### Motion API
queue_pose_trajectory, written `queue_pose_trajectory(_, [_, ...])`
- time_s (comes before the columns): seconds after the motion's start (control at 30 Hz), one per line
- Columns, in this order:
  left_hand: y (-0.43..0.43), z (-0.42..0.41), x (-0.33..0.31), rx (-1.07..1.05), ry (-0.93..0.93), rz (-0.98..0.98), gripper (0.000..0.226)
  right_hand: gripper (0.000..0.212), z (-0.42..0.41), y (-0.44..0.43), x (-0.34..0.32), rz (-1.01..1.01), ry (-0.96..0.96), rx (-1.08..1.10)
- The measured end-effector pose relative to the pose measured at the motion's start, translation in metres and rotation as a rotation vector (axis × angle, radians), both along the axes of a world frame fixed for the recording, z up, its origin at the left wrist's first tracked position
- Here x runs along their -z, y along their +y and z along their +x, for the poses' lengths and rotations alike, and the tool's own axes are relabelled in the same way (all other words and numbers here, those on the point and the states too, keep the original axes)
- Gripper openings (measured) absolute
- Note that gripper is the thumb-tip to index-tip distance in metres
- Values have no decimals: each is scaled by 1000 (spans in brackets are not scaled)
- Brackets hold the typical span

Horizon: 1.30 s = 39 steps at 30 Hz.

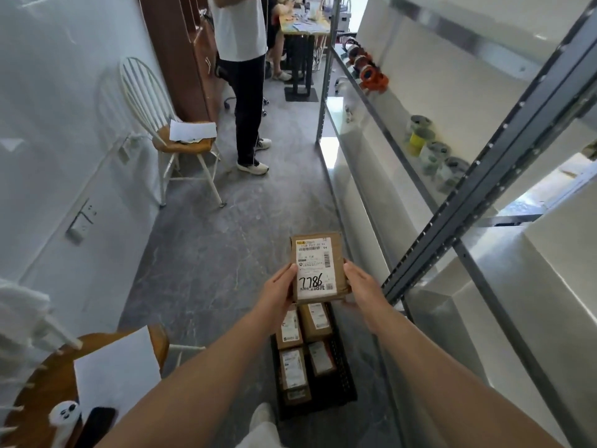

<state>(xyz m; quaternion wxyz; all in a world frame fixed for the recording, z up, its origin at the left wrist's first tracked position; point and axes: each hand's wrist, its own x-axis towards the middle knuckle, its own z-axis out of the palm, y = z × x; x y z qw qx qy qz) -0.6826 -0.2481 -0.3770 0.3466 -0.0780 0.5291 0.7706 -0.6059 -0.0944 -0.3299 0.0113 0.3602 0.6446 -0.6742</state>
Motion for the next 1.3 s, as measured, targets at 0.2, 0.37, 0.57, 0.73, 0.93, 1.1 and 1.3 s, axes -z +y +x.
queue_pose_trajectory(0.2, [-9,-46,14,23,-9,-57,33,38,-39,-10,6,65,-67,-31])
queue_pose_trajectory(0.37, [-10,-66,28,37,-48,-83,31,37,-61,-9,15,95,-123,-12])
queue_pose_trajectory(0.57, [-8,-87,42,72,-70,-81,30,37,-78,-5,29,116,-141,-8])
queue_pose_trajectory(0.73, [4,-90,55,103,-117,-89,27,36,-78,9,45,141,-160,-18])
queue_pose_trajectory(0.93, [41,-96,67,86,-191,-162,22,39,-81,52,65,144,-195,-28])
queue_pose_trajectory(1.1, [78,-90,90,39,-245,-266,16,40,-79,92,94,72,-263,-20])
queue_pose_trajectory(1.3, [118,-80,137,27,-260,-379,22,39,-77,128,161,-25,-361,20])
